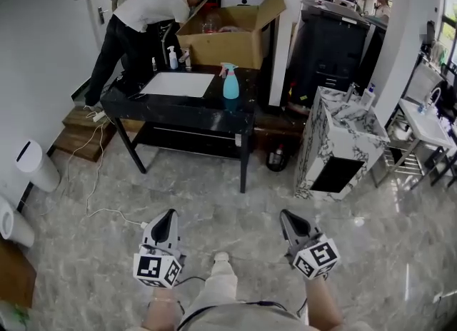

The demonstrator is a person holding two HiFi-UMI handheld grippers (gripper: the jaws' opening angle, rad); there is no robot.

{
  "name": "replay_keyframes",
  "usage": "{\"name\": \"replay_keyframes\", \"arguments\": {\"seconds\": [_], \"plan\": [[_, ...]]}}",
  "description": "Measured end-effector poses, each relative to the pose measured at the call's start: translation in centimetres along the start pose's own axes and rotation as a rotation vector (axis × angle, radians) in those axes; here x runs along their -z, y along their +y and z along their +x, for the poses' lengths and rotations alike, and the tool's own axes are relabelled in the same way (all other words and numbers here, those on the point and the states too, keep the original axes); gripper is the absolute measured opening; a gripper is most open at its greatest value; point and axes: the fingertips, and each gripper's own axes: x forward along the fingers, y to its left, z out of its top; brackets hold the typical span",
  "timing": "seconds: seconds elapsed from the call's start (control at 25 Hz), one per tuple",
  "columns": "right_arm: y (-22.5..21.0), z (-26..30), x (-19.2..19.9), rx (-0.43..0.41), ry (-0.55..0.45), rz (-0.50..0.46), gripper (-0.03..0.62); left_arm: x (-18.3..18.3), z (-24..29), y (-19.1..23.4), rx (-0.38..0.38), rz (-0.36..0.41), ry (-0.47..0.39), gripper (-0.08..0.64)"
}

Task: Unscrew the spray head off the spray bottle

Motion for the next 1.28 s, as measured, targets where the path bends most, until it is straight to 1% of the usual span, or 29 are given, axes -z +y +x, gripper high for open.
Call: {"name": "replay_keyframes", "arguments": {"seconds": [0.32, 0.56, 0.84, 1.08, 1.28], "plan": [[-4.2, 8.0, 0.5, 0.023, 0.05, 0.003, 0.003, 1.4, 8.8, 4.0, 0.037, -0.03, 0.014, 0.006], [-7.2, 14.3, -0.2, 0.038, 0.057, 0.002, 0.003, 1.1, 15.9, 6.9, 0.07, -0.031, 0.016, 0.006], [-10.2, 21.2, -0.2, 0.079, 0.053, 0.015, 0.003, 1.5, 23.5, 11.2, 0.105, -0.033, 0.007, 0.006], [-11.6, 25.2, 0.0, 0.093, 0.047, 0.019, 0.003, 2.6, 27.7, 13.4, 0.135, -0.039, 0.018, 0.006], [-12.8, 26.9, 1.0, 0.1, 0.07, 0.043, 0.003, 4.3, 29.8, 13.6, 0.159, -0.059, 0.049, 0.006]]}}
